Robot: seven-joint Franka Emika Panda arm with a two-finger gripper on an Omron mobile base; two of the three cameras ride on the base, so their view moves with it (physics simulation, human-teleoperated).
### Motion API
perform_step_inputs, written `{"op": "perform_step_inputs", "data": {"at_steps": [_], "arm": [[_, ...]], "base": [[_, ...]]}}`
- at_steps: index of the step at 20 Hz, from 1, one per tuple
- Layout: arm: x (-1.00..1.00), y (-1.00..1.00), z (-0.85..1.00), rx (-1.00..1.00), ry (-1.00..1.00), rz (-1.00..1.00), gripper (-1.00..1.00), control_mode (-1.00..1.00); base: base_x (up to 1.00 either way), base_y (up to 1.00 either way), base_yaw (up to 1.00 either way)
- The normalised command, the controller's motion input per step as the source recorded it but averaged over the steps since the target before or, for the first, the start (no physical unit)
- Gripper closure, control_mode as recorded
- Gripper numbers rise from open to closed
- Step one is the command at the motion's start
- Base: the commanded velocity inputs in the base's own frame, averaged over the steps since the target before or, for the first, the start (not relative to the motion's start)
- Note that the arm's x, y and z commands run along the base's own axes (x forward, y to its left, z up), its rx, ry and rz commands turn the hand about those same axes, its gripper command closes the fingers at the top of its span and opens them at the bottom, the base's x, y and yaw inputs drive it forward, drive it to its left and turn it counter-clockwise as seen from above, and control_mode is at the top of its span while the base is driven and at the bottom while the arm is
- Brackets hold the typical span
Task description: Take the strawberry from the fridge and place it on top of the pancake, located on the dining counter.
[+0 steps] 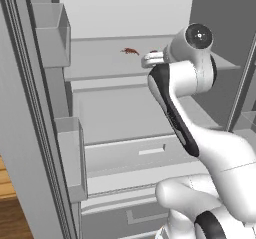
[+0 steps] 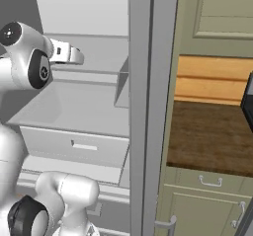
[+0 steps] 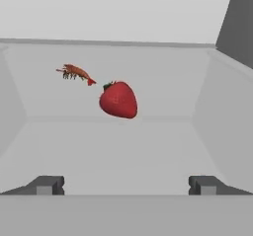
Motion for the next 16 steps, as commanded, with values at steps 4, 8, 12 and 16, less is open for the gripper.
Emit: {"op": "perform_step_inputs", "data": {"at_steps": [4,8,12,16], "arm": [[0.62,-0.01,0.09,0.01,0.01,0.0,-1.0,-1.0],[0.52,0.0,0.0,0.0,0.0,0.0,-1.0,-1.0],[0.41,0.0,-0.11,0.0,0.0,0.0,-1.0,-1.0],[0.35,0.0,-0.2,0.0,0.0,0.0,-1.0,-1.0]], "base": [[0.0,0.0,0.0],[0.0,0.0,0.0],[0.0,0.0,0.0],[0.0,0.0,0.0]]}}
